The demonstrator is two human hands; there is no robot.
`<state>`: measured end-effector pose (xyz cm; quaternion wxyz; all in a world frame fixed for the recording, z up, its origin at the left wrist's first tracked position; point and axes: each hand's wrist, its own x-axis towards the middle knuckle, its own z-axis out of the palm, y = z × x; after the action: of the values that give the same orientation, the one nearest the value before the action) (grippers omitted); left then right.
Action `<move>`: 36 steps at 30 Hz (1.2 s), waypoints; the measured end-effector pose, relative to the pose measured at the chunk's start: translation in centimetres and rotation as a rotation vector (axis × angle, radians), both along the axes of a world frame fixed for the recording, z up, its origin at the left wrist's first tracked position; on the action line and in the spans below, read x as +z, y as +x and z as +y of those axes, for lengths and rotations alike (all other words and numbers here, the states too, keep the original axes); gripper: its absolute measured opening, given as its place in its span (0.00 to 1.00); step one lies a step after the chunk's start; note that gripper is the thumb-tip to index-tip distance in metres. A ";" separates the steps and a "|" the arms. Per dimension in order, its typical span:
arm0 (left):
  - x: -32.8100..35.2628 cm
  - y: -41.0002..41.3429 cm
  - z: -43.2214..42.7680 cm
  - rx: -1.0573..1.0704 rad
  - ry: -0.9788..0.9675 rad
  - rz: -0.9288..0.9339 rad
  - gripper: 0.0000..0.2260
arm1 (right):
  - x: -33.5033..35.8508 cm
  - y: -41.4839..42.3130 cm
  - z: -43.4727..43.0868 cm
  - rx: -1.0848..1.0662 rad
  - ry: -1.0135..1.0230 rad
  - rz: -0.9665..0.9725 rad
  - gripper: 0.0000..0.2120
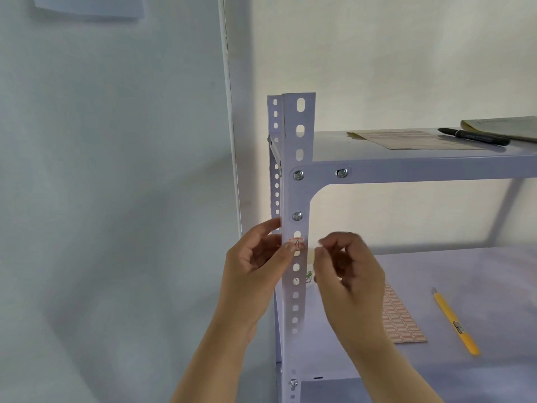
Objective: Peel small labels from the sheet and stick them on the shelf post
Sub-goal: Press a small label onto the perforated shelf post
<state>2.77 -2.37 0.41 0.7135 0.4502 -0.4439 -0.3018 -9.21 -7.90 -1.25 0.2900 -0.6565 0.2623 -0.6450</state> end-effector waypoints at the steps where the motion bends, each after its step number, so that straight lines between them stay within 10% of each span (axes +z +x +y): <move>1: 0.0 0.0 0.0 0.004 0.005 -0.001 0.15 | 0.5 0.2 0.1 0.047 0.142 -0.102 0.06; 14: 0.4 0.0 0.1 -0.006 0.005 -0.014 0.15 | 3.3 1.5 0.8 0.566 0.690 -0.318 0.08; 36: 0.2 0.1 0.1 0.011 0.018 -0.014 0.15 | 3.4 2.2 -0.5 0.612 0.741 -0.220 0.18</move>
<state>2.89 -2.29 0.58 0.7078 0.4613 -0.4437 -0.2989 -6.99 -8.41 2.10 0.7061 -0.4844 0.2370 -0.4590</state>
